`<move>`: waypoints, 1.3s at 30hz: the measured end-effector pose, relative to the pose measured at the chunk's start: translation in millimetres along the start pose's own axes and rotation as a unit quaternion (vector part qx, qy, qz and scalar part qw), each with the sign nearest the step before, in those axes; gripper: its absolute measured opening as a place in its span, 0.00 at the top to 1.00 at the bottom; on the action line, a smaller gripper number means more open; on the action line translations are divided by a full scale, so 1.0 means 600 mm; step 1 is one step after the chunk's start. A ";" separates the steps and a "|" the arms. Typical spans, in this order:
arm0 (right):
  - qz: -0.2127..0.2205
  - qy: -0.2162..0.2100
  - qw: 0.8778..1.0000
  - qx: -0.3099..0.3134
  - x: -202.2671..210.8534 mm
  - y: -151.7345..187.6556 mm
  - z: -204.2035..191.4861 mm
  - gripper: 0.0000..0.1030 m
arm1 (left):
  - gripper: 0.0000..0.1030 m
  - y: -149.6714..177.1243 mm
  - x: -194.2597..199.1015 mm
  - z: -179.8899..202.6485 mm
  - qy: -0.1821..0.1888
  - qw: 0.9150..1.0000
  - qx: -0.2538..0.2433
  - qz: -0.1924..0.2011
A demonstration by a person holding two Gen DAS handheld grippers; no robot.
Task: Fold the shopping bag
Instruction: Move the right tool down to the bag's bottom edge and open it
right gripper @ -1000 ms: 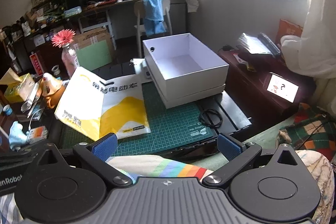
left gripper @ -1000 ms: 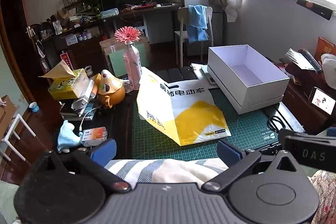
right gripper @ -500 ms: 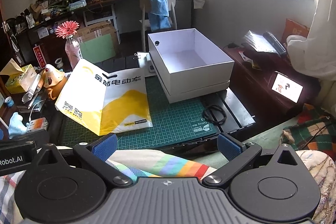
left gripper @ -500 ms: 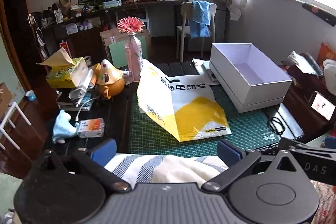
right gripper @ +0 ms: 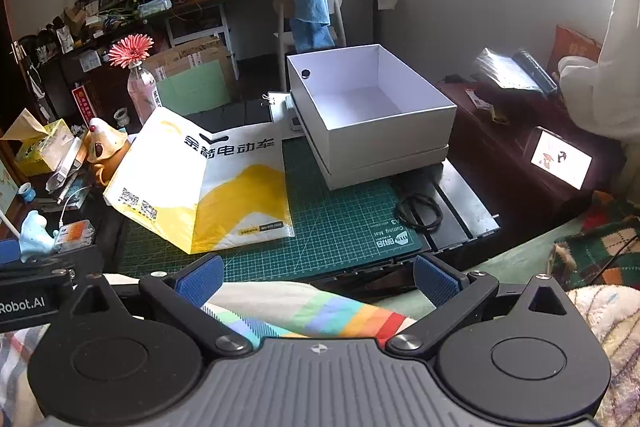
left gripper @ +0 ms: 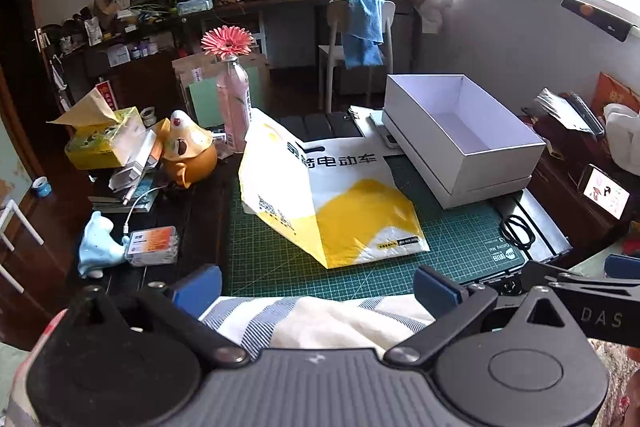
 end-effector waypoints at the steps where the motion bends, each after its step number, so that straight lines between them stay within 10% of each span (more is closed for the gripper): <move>1: 0.002 0.000 1.000 0.003 -0.003 -0.005 0.000 0.01 | 0.00 -0.001 -0.003 0.000 -0.001 1.000 -0.001 0.000; 24: 0.080 -0.014 0.993 0.087 -0.122 -0.161 -0.024 0.01 | 0.00 -0.166 -0.153 -0.036 -0.082 0.995 0.030 0.050; 39: -0.024 -0.137 0.990 0.027 -0.288 -0.105 -0.004 0.09 | 0.00 -0.123 -0.337 -0.089 -0.114 0.992 0.048 0.005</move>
Point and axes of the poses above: each gripper's, at about its wrist camera, not at the fingertips, and x roughly against the way its jaws point, z to its right, y to its underside, the point moved 4 cm from there along -x, roughly the way its jaws point, and after that the axes turned 8 degrees about -y, right-handed, at the moved point
